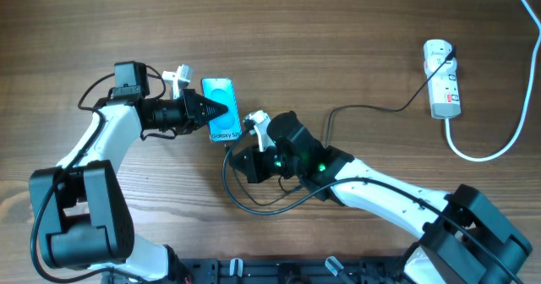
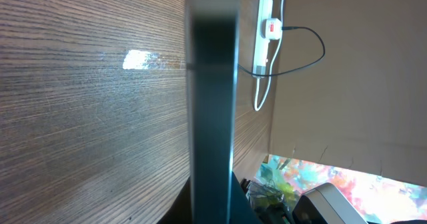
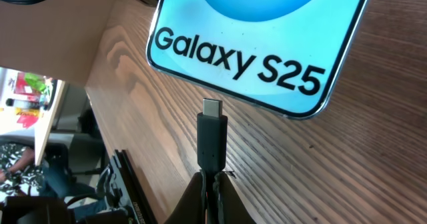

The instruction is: Plug charger to phone and switch on socket

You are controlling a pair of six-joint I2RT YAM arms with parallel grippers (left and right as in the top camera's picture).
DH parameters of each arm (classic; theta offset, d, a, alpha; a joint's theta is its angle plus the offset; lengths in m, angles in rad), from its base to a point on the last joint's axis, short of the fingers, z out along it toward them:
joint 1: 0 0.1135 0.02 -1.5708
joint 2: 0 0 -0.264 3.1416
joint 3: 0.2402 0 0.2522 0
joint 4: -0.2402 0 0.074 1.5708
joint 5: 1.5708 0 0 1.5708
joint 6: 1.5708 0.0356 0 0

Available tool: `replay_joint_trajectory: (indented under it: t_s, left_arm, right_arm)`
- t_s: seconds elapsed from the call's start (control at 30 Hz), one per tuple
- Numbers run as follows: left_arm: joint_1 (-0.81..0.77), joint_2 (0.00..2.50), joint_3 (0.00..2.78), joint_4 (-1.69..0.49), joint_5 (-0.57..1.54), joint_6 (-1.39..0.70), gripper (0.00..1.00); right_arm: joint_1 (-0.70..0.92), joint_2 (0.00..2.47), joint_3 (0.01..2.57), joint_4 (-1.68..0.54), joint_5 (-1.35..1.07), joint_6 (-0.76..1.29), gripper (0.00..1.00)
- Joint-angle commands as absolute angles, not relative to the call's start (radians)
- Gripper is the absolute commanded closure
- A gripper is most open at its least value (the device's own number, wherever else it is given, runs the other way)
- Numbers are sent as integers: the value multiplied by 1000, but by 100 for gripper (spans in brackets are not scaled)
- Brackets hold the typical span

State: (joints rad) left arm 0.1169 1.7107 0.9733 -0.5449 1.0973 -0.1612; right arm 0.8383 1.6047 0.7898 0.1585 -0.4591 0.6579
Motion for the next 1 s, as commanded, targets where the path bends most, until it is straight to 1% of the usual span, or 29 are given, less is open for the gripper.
replay_joint_trajectory:
  t_s: [0.0, 0.23, 0.37, 0.57, 0.73, 0.83, 0.97]
  left_arm:
    - [114, 1698, 980, -542, 1122, -134, 96]
    - [94, 1698, 980, -538, 1121, -134, 96]
    - [94, 1698, 980, -537, 1121, -134, 96]
    - [94, 1698, 980, -535, 1121, -134, 96]
    - [94, 1698, 980, -533, 1116, -134, 96]
    - [94, 1698, 980, -533, 1116, -134, 96]
    - [94, 1698, 980, -530, 1117, -134, 96]
  right_arm:
    - [841, 1613, 793, 164, -416, 658, 96]
    - [841, 1613, 793, 169, -381, 658, 96]
    - [841, 1613, 793, 217, -421, 681, 96]
    - [840, 1613, 793, 179, -349, 718, 96]
    - [838, 1613, 793, 167, -335, 749, 96]
    - [837, 1613, 793, 179, -335, 822, 96]
    - [837, 1613, 793, 265, -335, 941, 96]
